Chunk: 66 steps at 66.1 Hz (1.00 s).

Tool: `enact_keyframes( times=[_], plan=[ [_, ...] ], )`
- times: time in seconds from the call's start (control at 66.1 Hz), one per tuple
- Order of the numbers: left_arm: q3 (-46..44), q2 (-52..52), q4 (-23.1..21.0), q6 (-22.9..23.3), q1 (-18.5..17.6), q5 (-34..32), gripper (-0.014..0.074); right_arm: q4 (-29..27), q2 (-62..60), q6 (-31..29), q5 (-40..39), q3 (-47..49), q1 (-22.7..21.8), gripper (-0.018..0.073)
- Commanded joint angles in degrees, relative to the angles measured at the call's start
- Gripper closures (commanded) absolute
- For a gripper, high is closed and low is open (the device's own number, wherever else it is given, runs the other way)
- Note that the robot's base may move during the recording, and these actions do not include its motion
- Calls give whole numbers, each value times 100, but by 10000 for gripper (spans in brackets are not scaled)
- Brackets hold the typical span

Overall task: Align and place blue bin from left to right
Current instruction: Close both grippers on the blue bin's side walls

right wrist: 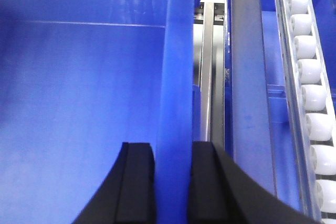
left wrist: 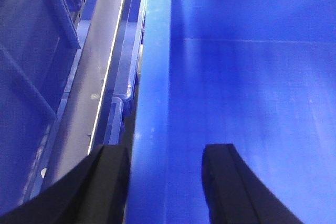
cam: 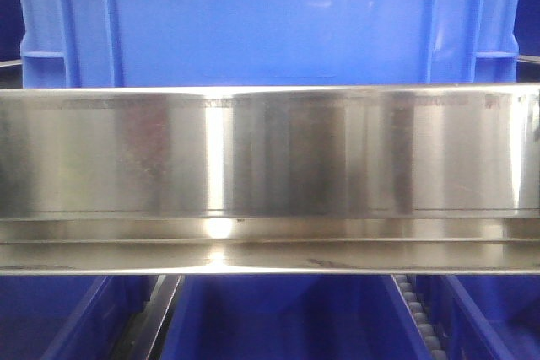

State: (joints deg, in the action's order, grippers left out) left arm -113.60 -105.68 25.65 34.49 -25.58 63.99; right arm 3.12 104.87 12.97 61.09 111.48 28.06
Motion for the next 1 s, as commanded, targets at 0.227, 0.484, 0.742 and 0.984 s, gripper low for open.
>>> enact_keyframes(
  times=[0.227, 0.484, 0.742, 0.984],
  plan=[
    [-29, -55, 11, 65, -34, 30, 374, 59, -14, -109, -14, 43, 13, 725],
    [-29, -55, 11, 65, -34, -34, 599, 59, -14, -109, -14, 43, 13, 725],
    [-29, -55, 11, 65, -34, -40, 708, 59, -14, -109, -14, 43, 13, 725],
    [-29, -55, -65, 65, -34, -191, 707, 33, -14, -109, -33, 43, 13, 725]
  ],
)
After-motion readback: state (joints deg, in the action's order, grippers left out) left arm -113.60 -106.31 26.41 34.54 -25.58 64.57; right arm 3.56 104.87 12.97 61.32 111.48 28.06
